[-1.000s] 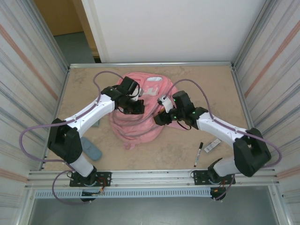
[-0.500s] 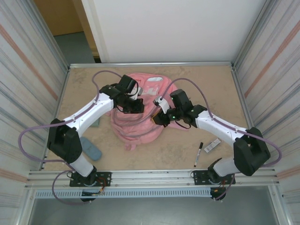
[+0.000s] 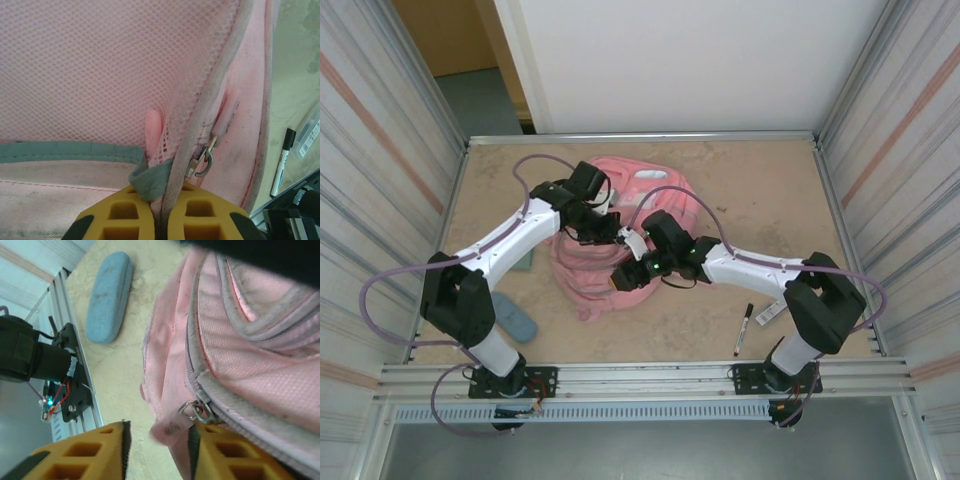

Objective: Pack the student bag

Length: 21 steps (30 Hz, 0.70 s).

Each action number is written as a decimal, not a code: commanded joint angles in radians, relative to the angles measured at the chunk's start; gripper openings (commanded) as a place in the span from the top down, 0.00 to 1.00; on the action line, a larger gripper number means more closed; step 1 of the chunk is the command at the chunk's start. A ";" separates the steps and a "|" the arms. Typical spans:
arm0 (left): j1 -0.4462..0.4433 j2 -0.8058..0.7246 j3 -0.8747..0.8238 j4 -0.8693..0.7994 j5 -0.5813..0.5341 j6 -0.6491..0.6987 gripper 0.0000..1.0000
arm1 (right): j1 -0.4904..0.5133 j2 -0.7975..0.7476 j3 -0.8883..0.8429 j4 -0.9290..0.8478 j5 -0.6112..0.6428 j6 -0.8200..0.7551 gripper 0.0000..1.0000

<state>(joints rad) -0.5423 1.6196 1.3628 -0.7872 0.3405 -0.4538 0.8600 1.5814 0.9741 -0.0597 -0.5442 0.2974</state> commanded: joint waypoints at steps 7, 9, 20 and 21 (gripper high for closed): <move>0.008 -0.045 -0.007 0.230 0.053 -0.052 1.00 | -0.090 -0.269 -0.092 -0.150 0.426 0.184 0.39; 0.007 -0.039 -0.011 0.248 0.060 -0.052 1.00 | -0.149 -0.268 -0.107 -0.125 0.344 0.226 0.40; -0.018 0.008 0.016 0.267 0.082 -0.062 1.00 | -0.190 -0.171 0.007 -0.175 0.217 0.698 0.33; -0.019 0.009 0.014 0.267 0.073 -0.058 1.00 | -0.186 -0.174 0.005 -0.166 0.219 0.730 0.33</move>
<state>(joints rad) -0.5503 1.6394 1.3460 -0.6262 0.3767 -0.5213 0.6594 1.4082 0.9398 -0.2207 -0.2913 0.8425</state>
